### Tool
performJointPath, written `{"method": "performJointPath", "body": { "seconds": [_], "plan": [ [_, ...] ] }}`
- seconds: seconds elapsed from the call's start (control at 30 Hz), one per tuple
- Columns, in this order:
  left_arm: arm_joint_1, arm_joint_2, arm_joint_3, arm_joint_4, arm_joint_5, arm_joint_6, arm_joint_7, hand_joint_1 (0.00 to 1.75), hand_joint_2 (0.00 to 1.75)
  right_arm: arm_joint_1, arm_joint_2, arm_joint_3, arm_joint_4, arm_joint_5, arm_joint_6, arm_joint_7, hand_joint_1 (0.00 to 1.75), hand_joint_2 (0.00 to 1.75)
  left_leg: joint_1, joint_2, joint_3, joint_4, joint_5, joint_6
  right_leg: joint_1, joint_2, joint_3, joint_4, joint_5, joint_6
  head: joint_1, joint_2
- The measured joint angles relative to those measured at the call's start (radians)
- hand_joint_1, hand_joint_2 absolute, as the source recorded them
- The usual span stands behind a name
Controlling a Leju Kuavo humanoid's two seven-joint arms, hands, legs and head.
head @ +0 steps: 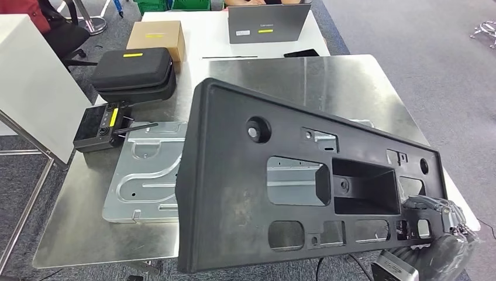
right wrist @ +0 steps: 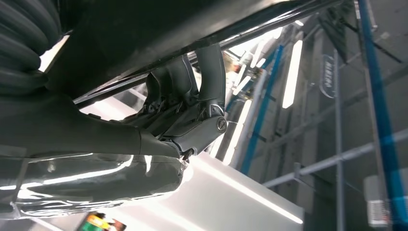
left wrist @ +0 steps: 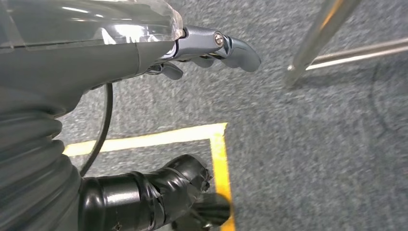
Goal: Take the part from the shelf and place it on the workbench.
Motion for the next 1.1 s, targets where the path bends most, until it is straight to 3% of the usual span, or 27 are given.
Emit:
{"method": "performJointPath", "body": {
  "seconds": [0.03, 0.1, 0.2, 0.27, 0.33, 0.37, 0.4, 0.47, 0.5, 0.53, 0.6, 0.7, 0.77, 0.83, 0.87, 0.9, 0.93, 1.0, 1.03, 1.1],
  "plan": [
    [-0.002, -0.001, 0.0, 0.0, -0.001, -0.003, -0.001, 0.0, 1.75, -0.004, 0.0, 0.001, 0.0, 0.005, 0.0, 0.001, 1.75, 1.75, -0.001, -0.001, 0.003, 0.0, -0.005, -0.003, 0.005, 0.0, 0.01, -0.037, 0.019, -0.009, 0.0, 0.0],
    [-0.004, -0.002, 0.0, 0.001, -0.001, -0.011, -0.003, 0.0, 1.75, -0.011, -0.002, 0.004, -0.001, 0.012, 0.0, 0.002, 1.75, 1.75, -0.002, -0.001, 0.006, 0.005, -0.009, -0.014, 0.011, 0.001, 0.012, -0.057, 0.023, -0.019, 0.0, 0.0],
    [-0.005, -0.002, 0.0, 0.001, -0.003, -0.017, -0.007, 0.0, 1.75, -0.023, -0.003, 0.014, -0.002, 0.02, 0.0, 0.006, 1.75, 1.75, -0.004, 0.001, 0.004, 0.036, -0.029, -0.033, -0.001, 0.001, 0.036, -0.076, 0.035, -0.029, 0.0, 0.0],
    [-0.007, -0.001, 0.0, 0.001, -0.005, -0.02, -0.009, 0.0, 1.75, -0.032, -0.004, 0.021, -0.002, 0.023, 0.0, 0.01, 1.74, 1.75, 0.003, 0.003, -0.037, 0.121, -0.081, -0.045, -0.007, -0.002, 0.046, -0.083, 0.036, -0.033, -0.001, 0.0],
    [-0.008, -0.001, 0.0, 0.001, -0.007, -0.023, -0.01, 0.0, 1.75, -0.039, -0.005, 0.028, -0.001, 0.027, 0.0, 0.014, 1.73, 1.75, 0.015, 0.003, -0.103, 0.238, -0.13, -0.057, -0.009, -0.004, 0.047, -0.083, 0.033, -0.033, -0.001, 0.0],
    [-0.007, -0.001, 0.0, 0.001, -0.009, -0.026, -0.01, 0.0, 1.75, -0.041, -0.006, 0.031, 0.0, 0.03, 0.0, 0.015, 1.73, 1.75, 0.021, 0.004, -0.125, 0.266, -0.133, -0.062, -0.011, -0.003, 0.047, -0.082, 0.03, -0.032, -0.001, 0.0],
    [-0.005, 0.0, 0.0, 0.001, -0.01, -0.028, -0.011, 0.0, 1.75, -0.042, -0.008, 0.035, 0.0, 0.033, 0.0, 0.017, 1.73, 1.75, 0.026, 0.004, -0.129, 0.26, -0.117, -0.066, -0.014, -0.003, 0.048, -0.08, 0.028, -0.029, -0.001, 0.0],
    [-0.004, 0.001, 0.0, 0.001, -0.012, -0.032, -0.01, 0.0, 0.87, -0.049, -0.012, 0.045, 0.003, 0.043, 0.0, 0.026, 1.73, 1.75, 0.035, 0.005, -0.09, 0.148, -0.038, -0.075, -0.022, -0.001, 0.053, -0.074, 0.02, -0.018, -0.001, 0.0],
    [-0.004, 0.001, 0.0, 0.001, -0.013, -0.032, -0.007, 0.0, 0.44, -0.055, -0.015, 0.05, 0.005, 0.052, 0.0, 0.033, 1.72, 1.75, 0.036, 0.005, -0.068, 0.085, -0.012, -0.079, -0.024, -0.001, 0.054, -0.07, 0.017, -0.011, -0.001, 0.0],
    [-0.006, 0.001, -0.001, 0.001, -0.014, -0.032, -0.003, 0.0, 0.0, -0.062, -0.018, 0.056, 0.008, 0.065, 0.0, 0.042, 1.73, 1.75, 0.035, 0.006, -0.053, 0.04, 0.001, -0.079, -0.025, -0.001, 0.054, -0.066, 0.014, -0.004, -0.001, 0.0],
    [-0.008, 0.001, -0.002, 0.001, -0.021, -0.026, 0.011, 0.0, 0.0, -0.08, -0.024, 0.065, 0.015, 0.116, 0.001, 0.064, 1.73, 1.75, 0.029, 0.006, -0.047, 0.016, 0.003, -0.066, -0.023, -0.001, 0.052, -0.064, 0.012, 0.01, -0.001, 0.0],
    [-0.01, 0.001, -0.005, 0.001, -0.037, -0.018, 0.028, 0.0, 0.0, -0.119, -0.033, 0.069, 0.03, 0.241, 0.001, 0.105, 1.74, 1.75, 0.031, 0.008, -0.044, 0.009, 0.025, -0.038, -0.024, -0.002, 0.047, -0.053, -0.001, 0.029, -0.001, 0.0],
    [-0.017, 0.0, -0.009, 0.001, -0.048, -0.017, 0.036, 0.0, 0.0, -0.155, -0.041, 0.069, 0.045, 0.345, 0.001, 0.14, 1.74, 1.75, 0.032, 0.01, -0.044, 0.003, 0.031, -0.025, -0.026, -0.003, 0.01, 0.028, -0.051, 0.033, -0.001, 0.0],
    [-0.022, -0.001, -0.016, 0.001, -0.058, -0.016, 0.043, 0.0, 0.0, -0.191, -0.052, 0.069, 0.066, 0.435, 0.001, 0.181, 1.74, 1.75, 0.029, 0.009, -0.046, 0.004, 0.031, -0.02, -0.024, -0.002, -0.053, 0.158, -0.109, 0.035, -0.001, 0.0],
    [-0.023, -0.001, -0.02, 0.001, -0.062, -0.017, 0.047, 0.0, 0.0, -0.208, -0.06, 0.069, 0.079, 0.471, 0.001, 0.205, 1.74, 1.75, 0.027, 0.009, -0.046, 0.004, 0.031, -0.019, -0.023, -0.003, -0.075, 0.202, -0.118, 0.035, -0.001, 0.0],
    [-0.023, -0.001, -0.024, 0.001, -0.066, -0.017, 0.052, 0.0, 0.0, -0.226, -0.07, 0.071, 0.092, 0.499, 0.001, 0.232, 1.74, 1.75, 0.024, 0.009, -0.045, 0.005, 0.03, -0.018, -0.022, -0.003, -0.08, 0.209, -0.108, 0.032, -0.001, 0.0],
    [-0.024, -0.002, -0.028, 0.001, -0.07, -0.018, 0.056, 0.0, 0.0, -0.246, -0.081, 0.074, 0.106, 0.521, 0.001, 0.259, 1.75, 1.75, 0.022, 0.008, -0.044, 0.006, 0.029, -0.018, -0.02, -0.002, -0.066, 0.175, -0.078, 0.028, -0.001, 0.0],
    [-0.028, -0.006, -0.034, 0.001, -0.077, -0.019, 0.062, 0.0, 0.0, -0.292, -0.109, 0.085, 0.139, 0.558, 0.001, 0.309, 1.75, 1.75, 0.016, 0.006, -0.041, 0.006, 0.027, -0.018, -0.013, -0.002, -0.005, 0.043, -0.008, 0.012, -0.001, 0.0],
    [-0.031, -0.008, -0.037, 0.001, -0.08, -0.02, 0.065, 0.0, 0.0, -0.317, -0.123, 0.093, 0.159, 0.574, 0.001, 0.331, 1.75, 1.75, 0.014, 0.005, -0.041, 0.008, 0.027, -0.02, -0.009, -0.003, 0.02, -0.014, 0.013, 0.005, -0.001, 0.0],
    [-0.037, -0.011, -0.046, 0.001, -0.086, -0.022, 0.071, 0.0, 0.0, -0.364, -0.15, 0.11, 0.202, 0.598, 0.001, 0.372, 1.75, 1.75, 0.013, 0.005, -0.045, 0.008, 0.027, -0.027, -0.002, -0.004, 0.036, -0.061, 0.019, -0.001, -0.001, 0.0]
  ]
}}
